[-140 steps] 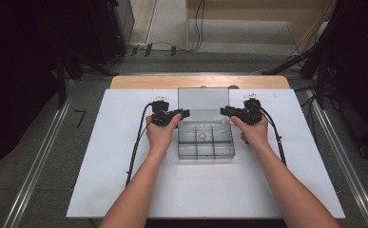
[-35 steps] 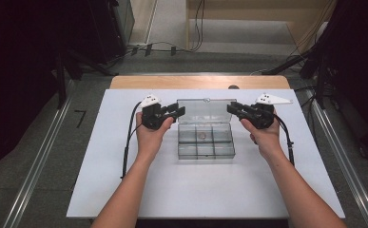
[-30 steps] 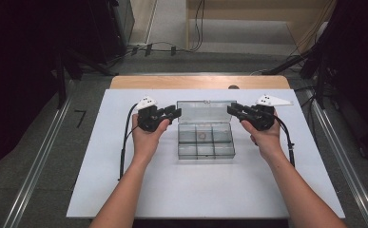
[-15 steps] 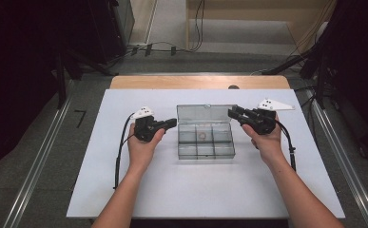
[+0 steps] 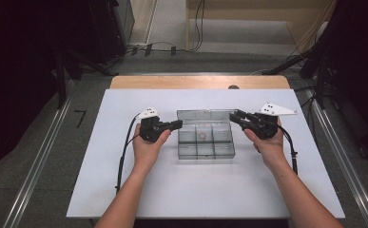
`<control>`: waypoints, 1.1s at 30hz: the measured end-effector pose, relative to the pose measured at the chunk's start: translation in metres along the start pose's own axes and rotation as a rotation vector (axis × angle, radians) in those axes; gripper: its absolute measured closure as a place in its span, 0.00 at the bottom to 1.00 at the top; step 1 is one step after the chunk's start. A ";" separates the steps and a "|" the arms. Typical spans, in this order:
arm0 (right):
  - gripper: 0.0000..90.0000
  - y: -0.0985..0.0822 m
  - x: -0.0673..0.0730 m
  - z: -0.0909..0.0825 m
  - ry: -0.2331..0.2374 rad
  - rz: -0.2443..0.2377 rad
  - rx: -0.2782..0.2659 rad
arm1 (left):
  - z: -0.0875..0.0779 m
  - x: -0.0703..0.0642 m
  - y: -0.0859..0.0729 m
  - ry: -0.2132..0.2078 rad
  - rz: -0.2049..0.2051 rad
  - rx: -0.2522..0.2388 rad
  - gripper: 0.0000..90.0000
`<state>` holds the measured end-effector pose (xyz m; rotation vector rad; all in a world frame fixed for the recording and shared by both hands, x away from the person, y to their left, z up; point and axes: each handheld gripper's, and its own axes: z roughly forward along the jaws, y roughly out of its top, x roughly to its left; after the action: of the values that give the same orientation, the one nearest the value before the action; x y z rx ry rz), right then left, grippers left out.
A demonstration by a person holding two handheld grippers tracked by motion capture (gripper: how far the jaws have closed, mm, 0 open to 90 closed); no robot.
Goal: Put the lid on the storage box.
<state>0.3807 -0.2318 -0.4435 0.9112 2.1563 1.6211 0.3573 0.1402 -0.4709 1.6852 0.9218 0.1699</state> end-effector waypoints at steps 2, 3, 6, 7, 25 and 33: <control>0.73 -0.001 0.000 -0.001 0.005 -0.001 0.004 | 0.000 0.000 0.000 -0.002 -0.002 -0.001 1.00; 0.73 -0.002 0.000 -0.001 0.006 -0.003 0.004 | 0.000 0.000 0.000 -0.003 -0.004 -0.002 1.00; 0.72 -0.003 0.001 -0.002 0.007 -0.016 0.006 | 0.000 0.001 0.000 -0.004 -0.010 -0.003 1.00; 0.71 -0.003 0.001 -0.002 0.011 -0.019 0.007 | 0.000 0.001 0.000 -0.005 -0.010 -0.004 1.00; 0.65 -0.017 -0.001 -0.021 0.003 0.019 0.052 | -0.003 0.000 0.001 -0.017 -0.012 -0.011 1.00; 0.98 -0.023 0.000 -0.019 0.004 0.087 0.094 | -0.002 -0.003 0.001 -0.028 -0.008 -0.015 1.00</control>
<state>0.3626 -0.2495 -0.4586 1.0431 2.2412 1.5738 0.3549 0.1401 -0.4679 1.6664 0.9043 0.1469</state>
